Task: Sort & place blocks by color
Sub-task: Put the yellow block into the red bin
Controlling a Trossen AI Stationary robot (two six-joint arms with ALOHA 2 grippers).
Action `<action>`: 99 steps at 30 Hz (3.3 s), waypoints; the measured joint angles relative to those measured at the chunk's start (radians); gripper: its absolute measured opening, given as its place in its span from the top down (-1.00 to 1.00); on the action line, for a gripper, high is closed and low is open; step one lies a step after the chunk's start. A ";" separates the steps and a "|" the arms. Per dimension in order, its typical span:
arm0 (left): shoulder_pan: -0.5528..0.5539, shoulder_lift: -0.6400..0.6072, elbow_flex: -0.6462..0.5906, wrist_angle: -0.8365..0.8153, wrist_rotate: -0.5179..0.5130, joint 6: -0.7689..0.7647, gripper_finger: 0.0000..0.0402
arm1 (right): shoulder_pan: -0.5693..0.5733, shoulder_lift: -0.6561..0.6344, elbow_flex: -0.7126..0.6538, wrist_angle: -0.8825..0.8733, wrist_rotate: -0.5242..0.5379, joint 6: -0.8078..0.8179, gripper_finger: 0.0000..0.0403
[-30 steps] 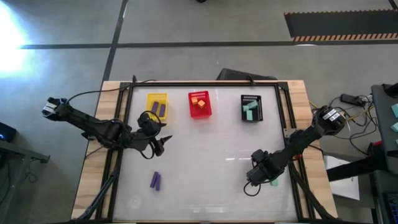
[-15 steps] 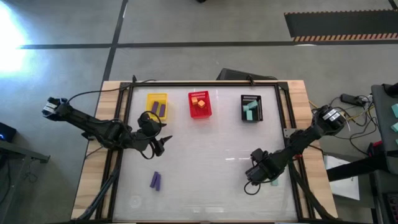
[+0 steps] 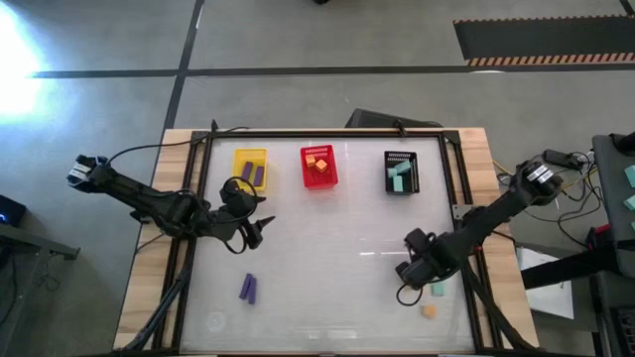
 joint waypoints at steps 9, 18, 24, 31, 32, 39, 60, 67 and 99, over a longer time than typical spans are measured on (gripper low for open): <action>0.000 0.000 -0.001 0.016 0.000 0.000 -0.35 | 0.000 -0.181 0.000 0.037 0.100 -0.013 0.94; 0.000 0.007 -0.002 0.016 0.000 0.000 -0.35 | 0.026 -0.169 0.001 0.527 -0.035 -0.040 0.94; 0.000 0.015 0.001 0.016 -0.024 0.045 -0.35 | 0.087 -0.039 0.002 0.662 -0.180 0.171 0.94; 0.001 0.012 -0.002 0.014 -0.086 0.055 -0.35 | 0.218 0.101 0.002 0.624 -0.481 0.577 0.94; 0.000 0.012 -0.002 0.014 -0.087 0.055 -0.35 | 0.239 0.111 0.002 0.631 -0.477 0.600 0.94; 0.000 0.011 -0.002 0.014 -0.087 0.071 -0.35 | 0.325 0.127 0.002 0.633 -0.475 0.764 0.93; -0.001 0.011 -0.009 0.014 -0.090 0.080 -0.35 | 0.349 0.124 0.001 0.536 -0.319 0.773 -0.41; -0.001 0.011 -0.012 0.014 -0.090 0.080 -0.35 | 0.346 0.168 0.001 0.506 -0.235 0.770 -0.49; 0.000 0.011 -0.019 0.015 -0.089 0.079 -0.35 | 0.297 0.100 0.000 0.334 0.047 0.601 0.06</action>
